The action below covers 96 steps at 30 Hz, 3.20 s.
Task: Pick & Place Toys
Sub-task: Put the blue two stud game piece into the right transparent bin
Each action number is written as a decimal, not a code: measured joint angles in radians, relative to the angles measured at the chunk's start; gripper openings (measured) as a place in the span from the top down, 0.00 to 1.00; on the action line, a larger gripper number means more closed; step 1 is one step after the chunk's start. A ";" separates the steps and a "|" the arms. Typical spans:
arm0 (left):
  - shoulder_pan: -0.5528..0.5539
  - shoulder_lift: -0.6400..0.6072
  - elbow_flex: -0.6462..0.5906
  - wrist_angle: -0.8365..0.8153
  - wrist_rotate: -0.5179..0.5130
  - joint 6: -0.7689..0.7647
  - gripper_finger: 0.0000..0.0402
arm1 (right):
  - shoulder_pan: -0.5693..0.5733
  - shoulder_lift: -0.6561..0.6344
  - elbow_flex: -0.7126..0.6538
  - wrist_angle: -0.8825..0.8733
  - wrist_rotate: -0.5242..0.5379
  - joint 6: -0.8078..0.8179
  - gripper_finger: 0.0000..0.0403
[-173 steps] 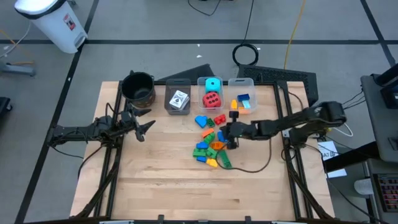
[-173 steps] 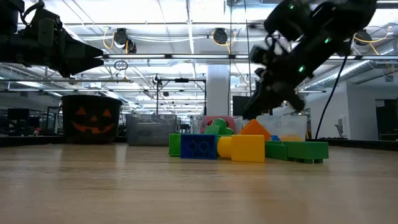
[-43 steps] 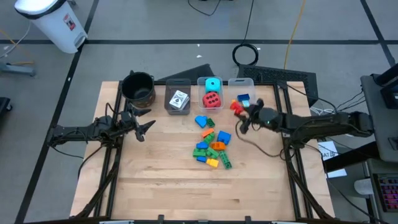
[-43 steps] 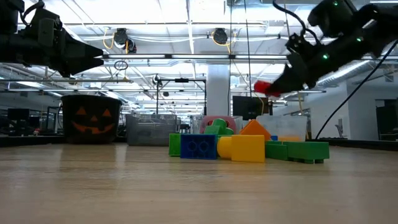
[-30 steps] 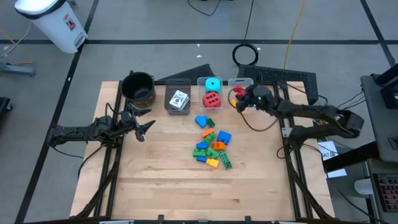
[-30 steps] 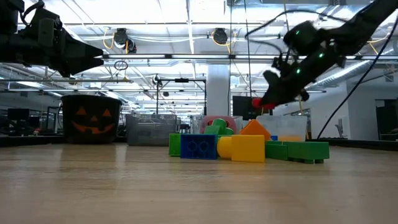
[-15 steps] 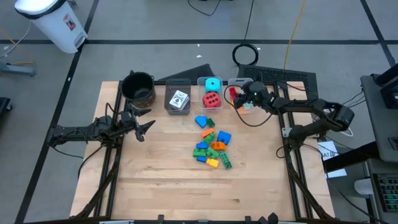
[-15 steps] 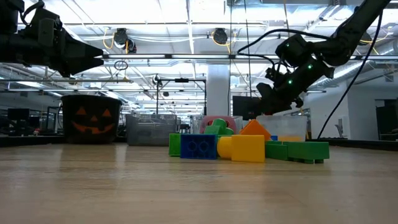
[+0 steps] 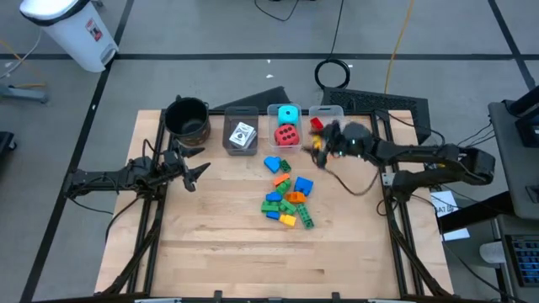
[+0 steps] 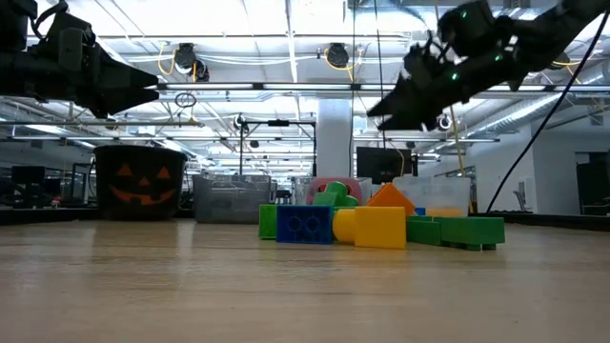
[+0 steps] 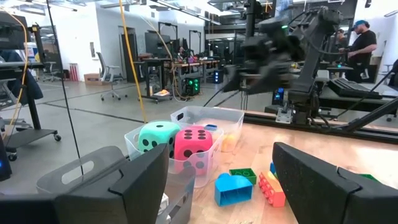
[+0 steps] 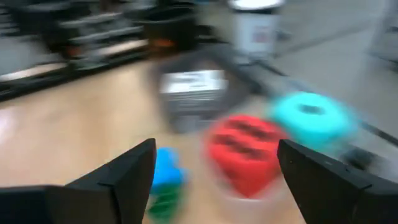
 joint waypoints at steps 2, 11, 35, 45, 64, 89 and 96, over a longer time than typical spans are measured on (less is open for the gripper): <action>0.000 0.000 0.000 0.000 0.000 0.000 0.27 | 0.082 -0.005 -0.006 0.000 -0.015 -0.003 0.26; 0.000 0.000 0.000 0.000 0.000 0.000 0.27 | 0.353 0.027 -0.113 -0.015 -0.007 -0.114 0.30; 0.000 0.000 0.000 0.000 0.000 0.000 0.27 | 0.419 0.300 -0.147 0.121 0.191 0.036 0.22; 0.000 0.000 0.000 0.000 0.000 0.000 0.27 | 0.408 0.376 -0.085 -0.046 0.095 -0.006 0.22; 0.000 0.000 0.000 0.000 0.000 0.000 0.27 | 0.397 0.326 -0.087 -0.051 0.174 0.008 0.30; 0.000 0.000 0.000 0.000 0.000 0.000 0.27 | 0.397 0.326 -0.088 -0.076 0.169 -0.143 0.94; 0.000 0.000 0.000 0.000 0.000 0.000 0.27 | 0.397 0.326 -0.088 -0.045 0.107 -0.229 0.99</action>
